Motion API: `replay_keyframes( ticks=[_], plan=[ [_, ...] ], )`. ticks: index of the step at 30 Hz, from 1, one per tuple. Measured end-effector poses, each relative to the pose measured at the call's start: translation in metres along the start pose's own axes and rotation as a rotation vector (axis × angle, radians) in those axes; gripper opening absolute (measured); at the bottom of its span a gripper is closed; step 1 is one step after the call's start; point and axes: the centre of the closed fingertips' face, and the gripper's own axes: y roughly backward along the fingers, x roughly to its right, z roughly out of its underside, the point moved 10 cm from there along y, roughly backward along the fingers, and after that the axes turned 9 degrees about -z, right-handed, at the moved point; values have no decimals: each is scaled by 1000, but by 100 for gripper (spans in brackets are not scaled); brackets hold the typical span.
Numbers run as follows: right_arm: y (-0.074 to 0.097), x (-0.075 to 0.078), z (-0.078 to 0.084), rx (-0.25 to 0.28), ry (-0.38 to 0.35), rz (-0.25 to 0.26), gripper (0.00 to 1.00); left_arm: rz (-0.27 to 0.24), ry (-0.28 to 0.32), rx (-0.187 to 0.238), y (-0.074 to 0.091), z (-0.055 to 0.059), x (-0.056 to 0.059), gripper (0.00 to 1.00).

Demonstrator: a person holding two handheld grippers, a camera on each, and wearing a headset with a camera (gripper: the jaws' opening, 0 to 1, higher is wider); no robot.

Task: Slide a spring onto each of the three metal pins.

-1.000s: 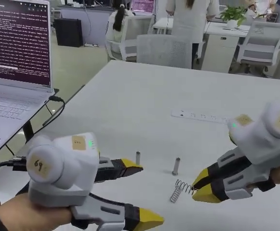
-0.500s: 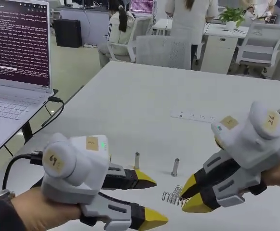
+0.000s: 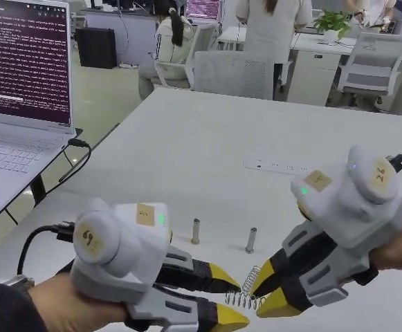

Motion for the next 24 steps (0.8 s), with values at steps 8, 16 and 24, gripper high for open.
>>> replay_keyframes(
  ticks=[8,16,24],
  plan=[
    [-3,-2,-3,-18,14,-17,8,10,-12,-1,-2,0,2,8],
    [-2,-2,-6,-20,20,-17,8,13,-10,-3,-2,1,1,4],
    [-1,-4,-8,-22,17,-9,8,12,-9,-1,-2,1,1,3]
  ],
)
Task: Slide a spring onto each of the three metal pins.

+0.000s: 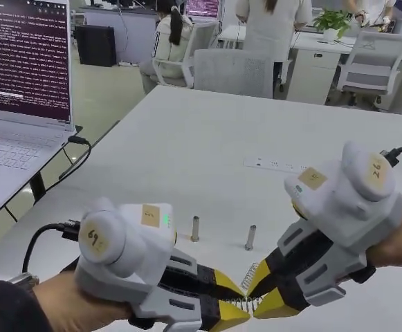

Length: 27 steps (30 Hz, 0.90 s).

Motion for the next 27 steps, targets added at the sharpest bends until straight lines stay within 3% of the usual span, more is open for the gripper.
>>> replay_keyframes(
  ticks=[7,10,20,27],
  plan=[
    [-1,0,0,9,-22,-3,9,1,14,-4,0,1,0,2],
    [-2,1,1,12,-39,-4,14,-1,11,2,0,0,1,2],
    [-3,1,9,-21,-60,-2,11,-6,8,8,1,0,0,2],
    [-1,-1,5,-24,-50,4,8,-8,2,6,1,1,1,3]
  ],
)
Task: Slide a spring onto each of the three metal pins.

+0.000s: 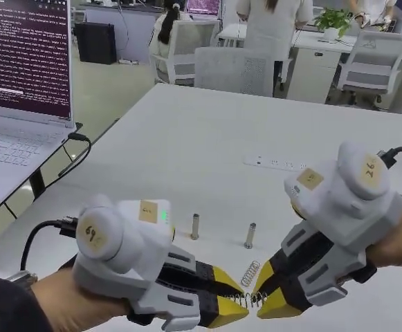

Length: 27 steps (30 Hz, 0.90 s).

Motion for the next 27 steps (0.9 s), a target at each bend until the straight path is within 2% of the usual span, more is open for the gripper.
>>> replay_keyframes(
  ticks=[6,20,27],
  plan=[
    [6,-1,-6,6,-2,11,8,-4,-9,-3,0,1,0,3],
    [11,-6,-26,-30,48,32,7,-5,-20,-15,-2,2,2,3],
    [15,-7,-35,-23,72,32,8,-8,-16,7,-3,0,3,2]
  ],
)
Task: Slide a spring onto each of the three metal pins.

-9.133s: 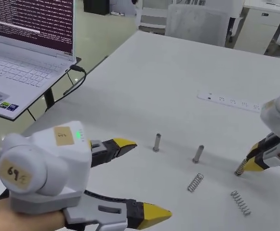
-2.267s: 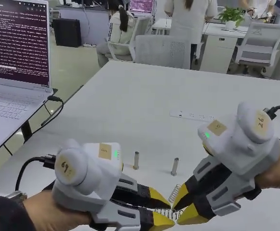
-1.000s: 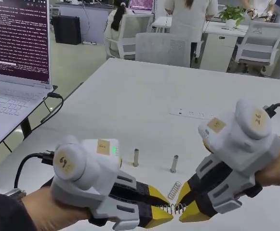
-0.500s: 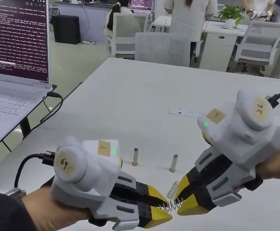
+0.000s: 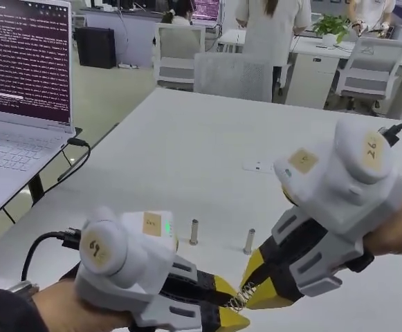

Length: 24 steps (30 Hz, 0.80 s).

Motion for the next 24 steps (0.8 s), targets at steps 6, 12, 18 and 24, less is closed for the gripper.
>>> replay_keyframes(
  ticks=[6,12,18,24],
  plan=[
    [-1,1,-1,1,-6,-12,8,-6,-3,18,0,1,1,2],
    [-2,4,-3,-12,-27,-18,8,-20,-1,32,-1,3,0,2],
    [-1,6,-3,-5,-41,-18,8,-38,4,50,-1,3,-2,2],
    [-2,8,-4,-8,-44,-17,9,-46,12,73,-2,1,-3,2]
  ],
)
